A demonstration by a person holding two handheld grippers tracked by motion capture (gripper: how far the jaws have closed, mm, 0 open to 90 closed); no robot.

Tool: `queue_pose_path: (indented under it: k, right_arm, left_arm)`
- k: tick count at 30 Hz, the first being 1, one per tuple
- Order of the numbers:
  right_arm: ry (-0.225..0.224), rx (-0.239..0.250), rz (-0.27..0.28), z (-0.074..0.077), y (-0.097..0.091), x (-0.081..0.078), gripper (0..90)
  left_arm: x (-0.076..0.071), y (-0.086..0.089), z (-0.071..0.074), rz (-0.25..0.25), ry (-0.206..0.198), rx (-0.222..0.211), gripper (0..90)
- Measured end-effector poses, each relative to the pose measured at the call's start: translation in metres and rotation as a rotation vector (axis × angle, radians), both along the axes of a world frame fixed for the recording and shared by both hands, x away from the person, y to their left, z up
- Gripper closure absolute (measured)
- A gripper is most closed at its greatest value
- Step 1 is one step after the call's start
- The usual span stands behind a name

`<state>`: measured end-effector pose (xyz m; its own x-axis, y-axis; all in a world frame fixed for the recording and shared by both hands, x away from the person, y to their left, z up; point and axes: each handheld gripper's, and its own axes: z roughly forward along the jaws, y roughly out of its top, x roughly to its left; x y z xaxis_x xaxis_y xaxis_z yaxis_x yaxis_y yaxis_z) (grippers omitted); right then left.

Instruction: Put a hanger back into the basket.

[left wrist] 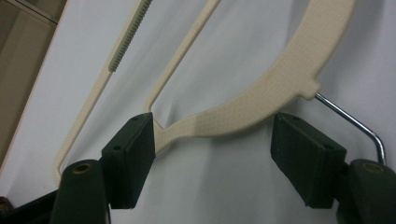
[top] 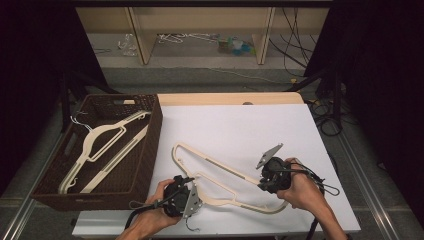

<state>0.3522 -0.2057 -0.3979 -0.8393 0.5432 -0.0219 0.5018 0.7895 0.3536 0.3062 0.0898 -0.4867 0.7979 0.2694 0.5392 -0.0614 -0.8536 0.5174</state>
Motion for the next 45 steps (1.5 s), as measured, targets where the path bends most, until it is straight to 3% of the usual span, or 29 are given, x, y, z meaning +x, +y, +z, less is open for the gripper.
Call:
queue_pose_path:
  k: [1, 4, 9, 12, 16, 17, 18, 19, 21, 23, 28, 31, 33, 35, 39, 43, 45]
  right_arm:
    - [0.0, 0.004, 0.003, 0.0, 0.0, 0.0, 79.8]
    - [0.001, 0.006, 0.006, 0.0, -0.001, 0.0, 79.8]
    - [0.019, 0.02, 0.009, -0.004, -0.004, 0.003, 79.8]
    - [0.047, 0.038, 0.012, -0.013, -0.009, 0.007, 79.6]
    - [0.072, 0.052, 0.018, -0.019, -0.012, 0.01, 79.5]
    - [0.088, 0.067, 0.021, -0.023, -0.014, 0.011, 79.6]
    - [0.088, 0.067, 0.021, -0.023, -0.014, 0.011, 79.6]
    - [0.099, 0.078, 0.031, -0.026, -0.016, 0.013, 79.6]
    - [0.104, 0.078, 0.032, -0.027, -0.017, 0.013, 79.6]
    - [0.117, 0.077, 0.03, -0.031, -0.019, 0.014, 79.6]
    - [0.128, 0.083, 0.034, -0.034, -0.02, 0.014, 79.5]
    - [0.136, 0.08, 0.037, -0.037, -0.022, 0.015, 79.5]
    - [0.143, 0.08, 0.033, -0.039, -0.022, 0.016, 79.5]
    - [0.168, 0.08, 0.042, -0.044, -0.022, 0.016, 79.6]
    - [0.185, 0.071, 0.051, -0.05, -0.021, 0.016, 79.6]
    - [0.198, 0.061, 0.045, -0.054, -0.021, 0.016, 79.6]
    - [0.203, 0.078, 0.028, -0.055, -0.023, 0.017, 79.2]
  left_arm:
    - [0.0, -0.001, 0.0, -0.008, 0.012, 0.001, 29.5]
    - [0.0, -0.001, 0.0, -0.01, -0.024, 0.002, 27.7]
    - [-0.001, -0.001, 0.002, -0.059, -0.029, -0.014, 28.7]
    - [0.0, 0.002, 0.006, -0.12, -0.02, -0.024, 35.5]
    - [0.0, 0.005, 0.009, -0.159, -0.01, -0.049, 45.5]
    - [0.001, 0.006, 0.01, -0.207, 0.014, -0.054, 47.5]
    - [0.001, 0.006, 0.01, -0.207, 0.014, -0.054, 49.2]
    - [0.0, 0.006, 0.011, -0.253, -0.008, -0.036, 50.4]
    - [-0.001, 0.005, 0.01, -0.27, 0.006, -0.036, 53.2]
    - [-0.004, 0.002, 0.008, -0.319, -0.013, -0.013, 56.7]
    - [-0.005, 0.0, 0.007, -0.361, -0.022, 0.019, 64.8]
    - [-0.008, 0.0, 0.012, -0.397, -0.076, 0.024, 69.2]
    - [-0.009, 0.0, 0.014, -0.408, -0.086, 0.032, 72.5]
    - [-0.011, 0.001, 0.019, -0.451, -0.129, 0.058, 74.9]
    - [-0.014, -0.001, 0.021, -0.48, -0.162, 0.104, 78.1]
    - [-0.015, -0.004, 0.026, -0.504, -0.204, 0.114, 80.2]
    - [-0.014, -0.005, 0.03, -0.509, -0.22, 0.12, 82.0]
